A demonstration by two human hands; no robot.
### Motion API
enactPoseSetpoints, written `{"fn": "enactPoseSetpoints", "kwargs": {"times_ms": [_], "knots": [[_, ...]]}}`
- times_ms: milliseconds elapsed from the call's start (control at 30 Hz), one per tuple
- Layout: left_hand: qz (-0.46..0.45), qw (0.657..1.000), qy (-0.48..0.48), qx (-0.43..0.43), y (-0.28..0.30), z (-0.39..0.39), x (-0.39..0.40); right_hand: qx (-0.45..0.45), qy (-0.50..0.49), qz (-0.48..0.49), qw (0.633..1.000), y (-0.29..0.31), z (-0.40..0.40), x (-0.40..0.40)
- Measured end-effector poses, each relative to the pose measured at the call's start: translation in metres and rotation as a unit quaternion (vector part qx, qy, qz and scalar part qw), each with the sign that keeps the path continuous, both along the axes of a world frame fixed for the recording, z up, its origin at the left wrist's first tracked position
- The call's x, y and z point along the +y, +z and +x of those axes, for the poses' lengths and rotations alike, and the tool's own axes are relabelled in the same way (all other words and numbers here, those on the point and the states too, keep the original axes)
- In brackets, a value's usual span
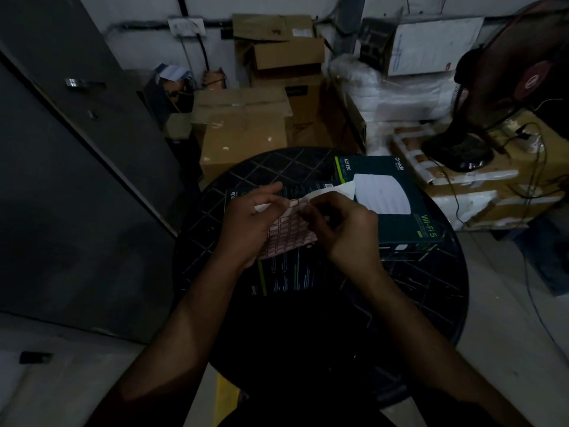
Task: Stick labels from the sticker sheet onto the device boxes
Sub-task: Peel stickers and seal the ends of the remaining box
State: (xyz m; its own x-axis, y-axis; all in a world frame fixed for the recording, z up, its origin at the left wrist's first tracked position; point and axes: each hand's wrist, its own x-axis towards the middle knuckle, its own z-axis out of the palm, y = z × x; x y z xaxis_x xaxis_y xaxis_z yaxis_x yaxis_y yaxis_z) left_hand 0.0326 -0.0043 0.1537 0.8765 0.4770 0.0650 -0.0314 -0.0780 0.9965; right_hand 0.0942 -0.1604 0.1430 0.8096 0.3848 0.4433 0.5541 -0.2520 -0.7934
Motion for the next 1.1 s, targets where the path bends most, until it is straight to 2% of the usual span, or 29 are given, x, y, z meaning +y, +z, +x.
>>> {"fn": "enactPoseSetpoints", "kwargs": {"times_ms": [133,267,300,433,500,567,767,867,1000,1100], "knots": [[-0.017,1.0,-0.003,0.011,-0.002,0.002,0.003,0.077,-0.003,0.06,0.995,0.003,0.005,-0.005],[-0.058,0.998,-0.003,0.011,-0.001,0.002,0.003,0.038,-0.026,0.045,0.998,0.006,0.023,-0.015],[-0.06,0.998,-0.002,0.012,0.0,0.002,0.003,0.052,-0.023,0.053,0.997,0.008,0.027,-0.017],[-0.052,0.998,0.005,0.018,0.0,0.004,0.003,0.232,0.018,0.165,0.958,0.018,0.034,-0.025],[-0.043,0.999,0.006,0.02,0.0,0.004,0.003,0.279,0.059,0.182,0.941,0.016,0.031,-0.027],[-0.035,0.999,0.007,0.023,0.0,0.005,0.002,0.284,0.095,0.179,0.937,0.012,0.027,-0.026],[-0.022,0.999,0.001,0.027,0.001,0.005,0.0,0.246,0.117,0.129,0.954,0.006,0.012,-0.01],[-0.011,1.0,-0.004,0.026,0.0,0.003,0.001,0.223,0.094,0.121,0.963,-0.002,0.006,0.001],[-0.003,1.0,0.004,0.025,-0.002,0.004,0.001,0.056,-0.048,0.064,0.995,-0.006,-0.008,0.011],[-0.009,1.0,0.012,0.022,-0.004,0.007,0.002,-0.07,-0.058,0.045,0.995,-0.008,-0.018,0.015]]}}
